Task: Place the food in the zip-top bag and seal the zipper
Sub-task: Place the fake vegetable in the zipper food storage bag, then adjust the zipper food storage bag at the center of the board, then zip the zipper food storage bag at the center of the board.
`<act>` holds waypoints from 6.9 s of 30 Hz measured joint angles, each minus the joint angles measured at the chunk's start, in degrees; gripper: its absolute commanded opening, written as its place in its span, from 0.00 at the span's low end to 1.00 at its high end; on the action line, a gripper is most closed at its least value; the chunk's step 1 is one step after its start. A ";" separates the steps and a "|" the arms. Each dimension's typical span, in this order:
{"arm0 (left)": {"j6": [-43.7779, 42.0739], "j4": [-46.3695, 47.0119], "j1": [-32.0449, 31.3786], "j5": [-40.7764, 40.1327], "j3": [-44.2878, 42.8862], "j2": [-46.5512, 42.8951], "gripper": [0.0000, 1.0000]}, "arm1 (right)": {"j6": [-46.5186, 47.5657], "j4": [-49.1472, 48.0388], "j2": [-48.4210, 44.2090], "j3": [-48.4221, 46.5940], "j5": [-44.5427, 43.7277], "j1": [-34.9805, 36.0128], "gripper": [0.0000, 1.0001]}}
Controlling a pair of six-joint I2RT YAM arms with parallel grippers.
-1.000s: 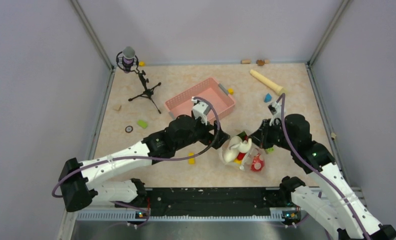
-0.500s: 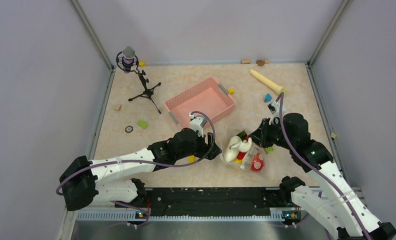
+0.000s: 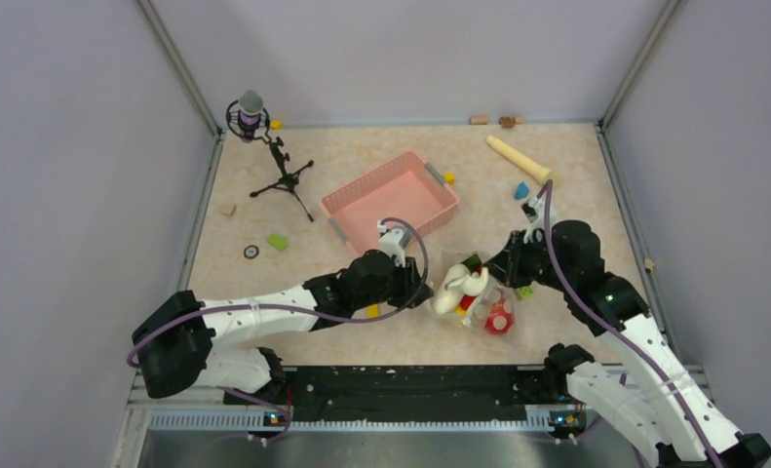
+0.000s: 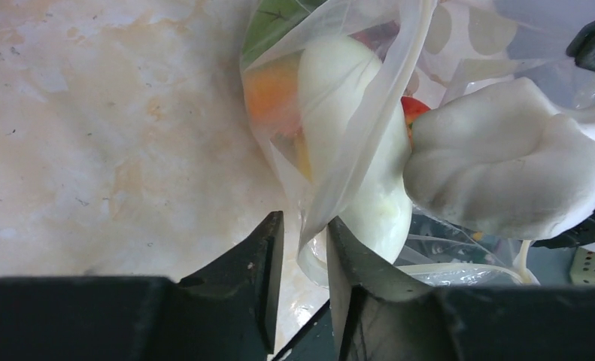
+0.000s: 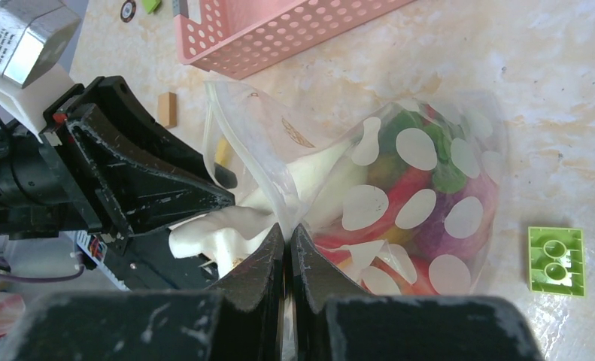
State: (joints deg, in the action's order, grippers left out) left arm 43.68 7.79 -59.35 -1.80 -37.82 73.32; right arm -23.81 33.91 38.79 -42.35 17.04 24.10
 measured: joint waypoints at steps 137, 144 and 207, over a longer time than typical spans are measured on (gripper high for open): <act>-37.81 21.42 4.13 29.44 6.16 -1.86 0.81 | -20.28 20.87 15.47 -15.61 -52.19 9.46 0.00; -36.22 30.58 4.13 29.42 6.58 3.63 0.69 | -19.50 18.84 13.57 -13.40 -48.98 7.76 0.00; -38.93 10.10 4.17 25.00 -0.76 -7.30 0.00 | 48.57 -8.02 13.68 -9.33 30.14 13.53 0.47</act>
State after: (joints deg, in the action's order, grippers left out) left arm 4.75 17.89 -55.18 23.20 -38.59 66.02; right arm 24.75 25.89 52.47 -51.68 47.18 37.63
